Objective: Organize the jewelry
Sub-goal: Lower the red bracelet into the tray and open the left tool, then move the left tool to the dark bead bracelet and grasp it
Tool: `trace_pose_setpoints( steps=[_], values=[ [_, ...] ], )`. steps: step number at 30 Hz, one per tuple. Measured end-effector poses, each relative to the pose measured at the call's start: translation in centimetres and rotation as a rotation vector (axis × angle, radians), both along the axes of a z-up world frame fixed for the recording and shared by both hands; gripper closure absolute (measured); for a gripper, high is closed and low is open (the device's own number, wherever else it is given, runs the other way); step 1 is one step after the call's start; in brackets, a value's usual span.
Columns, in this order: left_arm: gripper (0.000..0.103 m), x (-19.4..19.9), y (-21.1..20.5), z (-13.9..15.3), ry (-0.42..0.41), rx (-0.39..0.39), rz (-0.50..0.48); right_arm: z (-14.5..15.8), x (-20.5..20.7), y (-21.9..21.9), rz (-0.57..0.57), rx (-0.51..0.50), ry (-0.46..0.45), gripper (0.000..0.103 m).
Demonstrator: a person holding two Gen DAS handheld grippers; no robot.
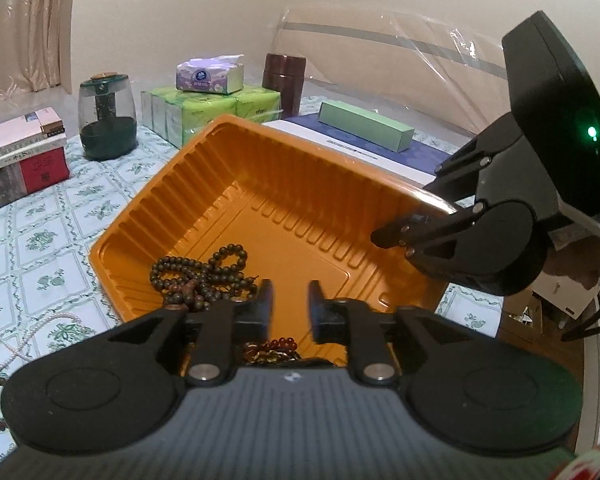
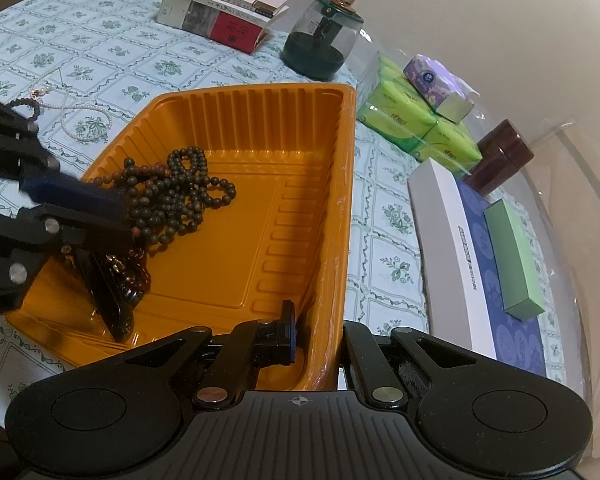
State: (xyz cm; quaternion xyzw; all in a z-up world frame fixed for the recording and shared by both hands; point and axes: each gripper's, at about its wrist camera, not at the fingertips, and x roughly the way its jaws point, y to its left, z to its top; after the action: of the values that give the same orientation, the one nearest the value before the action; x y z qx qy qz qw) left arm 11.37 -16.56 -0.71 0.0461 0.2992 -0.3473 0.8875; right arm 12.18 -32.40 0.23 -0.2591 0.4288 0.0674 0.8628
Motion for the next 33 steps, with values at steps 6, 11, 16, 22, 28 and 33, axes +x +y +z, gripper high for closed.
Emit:
trace_pose_setpoints(
  steps=[6, 11, 16, 22, 28, 33],
  values=[
    [0.080, -0.5, 3.0, 0.2, -0.021, 0.009, 0.078, -0.1, 0.0, 0.0, -0.001, 0.002, 0.000, 0.098],
    [0.074, -1.4, 7.2, -0.1, -0.058, 0.062, 0.190, -0.1, 0.0, -0.1, -0.001, 0.003, 0.000, 0.098],
    [0.074, -1.7, 11.4, -1.0, -0.033, 0.083, 0.303, -0.1, 0.0, -0.1, -0.002, 0.003, 0.000, 0.098],
    [0.074, -2.5, 15.3, -1.9, -0.020, 0.131, 0.401, -0.1, 0.1, -0.2, -0.004, 0.005, 0.004, 0.098],
    [0.074, -3.6, 18.4, -2.6, -0.002, 0.166, 0.462, -0.3, 0.2, -0.4, -0.011, 0.013, 0.005, 0.098],
    [0.074, -3.9, 19.4, -2.7, 0.005, 0.154, 0.479, -0.3, 0.2, -0.3, -0.008, 0.009, 0.004, 0.098]
  ],
)
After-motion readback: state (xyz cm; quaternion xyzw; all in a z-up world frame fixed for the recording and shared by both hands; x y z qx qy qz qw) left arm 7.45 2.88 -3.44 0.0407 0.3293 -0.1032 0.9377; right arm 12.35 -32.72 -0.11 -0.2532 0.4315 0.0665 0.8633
